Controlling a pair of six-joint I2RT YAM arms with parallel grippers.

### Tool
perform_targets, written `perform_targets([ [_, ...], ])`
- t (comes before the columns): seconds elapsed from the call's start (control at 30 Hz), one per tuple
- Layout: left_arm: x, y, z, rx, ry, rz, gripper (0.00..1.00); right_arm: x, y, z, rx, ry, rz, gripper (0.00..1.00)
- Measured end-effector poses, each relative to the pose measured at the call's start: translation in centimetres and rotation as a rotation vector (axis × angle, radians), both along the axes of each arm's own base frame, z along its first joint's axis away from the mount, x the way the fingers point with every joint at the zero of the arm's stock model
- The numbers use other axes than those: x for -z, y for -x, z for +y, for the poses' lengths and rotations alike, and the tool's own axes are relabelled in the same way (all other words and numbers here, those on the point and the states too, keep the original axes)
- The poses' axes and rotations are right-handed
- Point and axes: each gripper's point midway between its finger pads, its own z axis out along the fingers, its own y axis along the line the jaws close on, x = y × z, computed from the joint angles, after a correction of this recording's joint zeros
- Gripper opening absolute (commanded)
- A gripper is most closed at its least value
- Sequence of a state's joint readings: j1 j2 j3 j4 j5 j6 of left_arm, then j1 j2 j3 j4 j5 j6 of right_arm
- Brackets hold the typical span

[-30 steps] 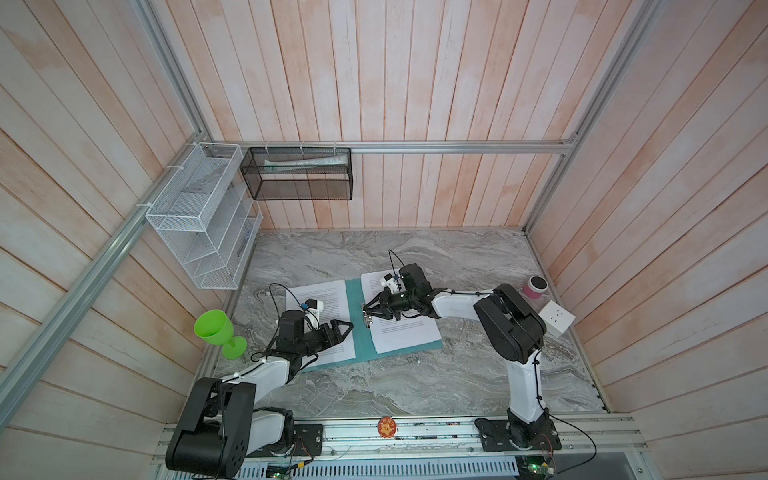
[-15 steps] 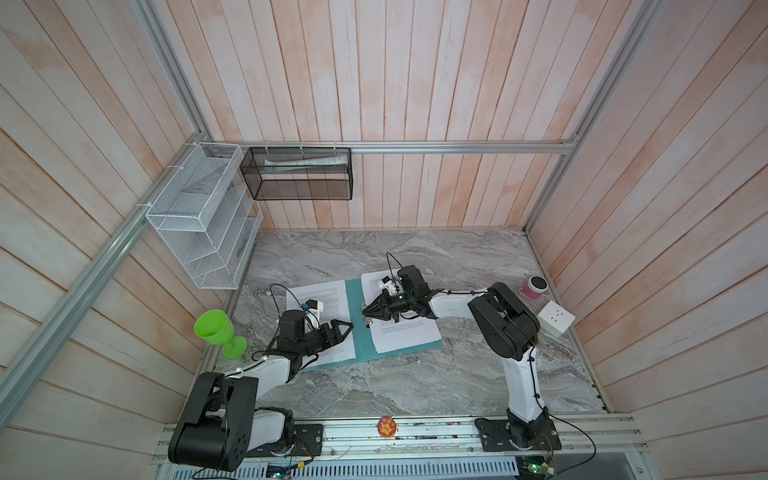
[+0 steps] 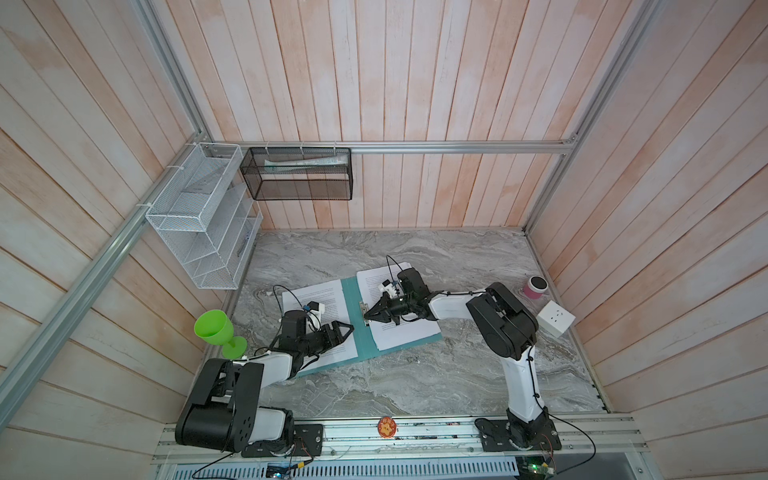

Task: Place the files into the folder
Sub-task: 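Press the clip lever down with the right gripper to close the clip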

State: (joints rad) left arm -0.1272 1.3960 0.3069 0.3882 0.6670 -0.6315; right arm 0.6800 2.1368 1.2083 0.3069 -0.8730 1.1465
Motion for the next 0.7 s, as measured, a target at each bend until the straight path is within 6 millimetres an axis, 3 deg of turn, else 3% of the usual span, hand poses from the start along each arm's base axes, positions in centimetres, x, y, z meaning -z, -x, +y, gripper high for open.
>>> perform_targets([
  [0.7, 0.0, -0.5, -0.2, 0.009, 0.008, -0.001, 0.83, 2.8, 1.1, -1.7, -0.088, 0.128, -0.107, 0.00],
])
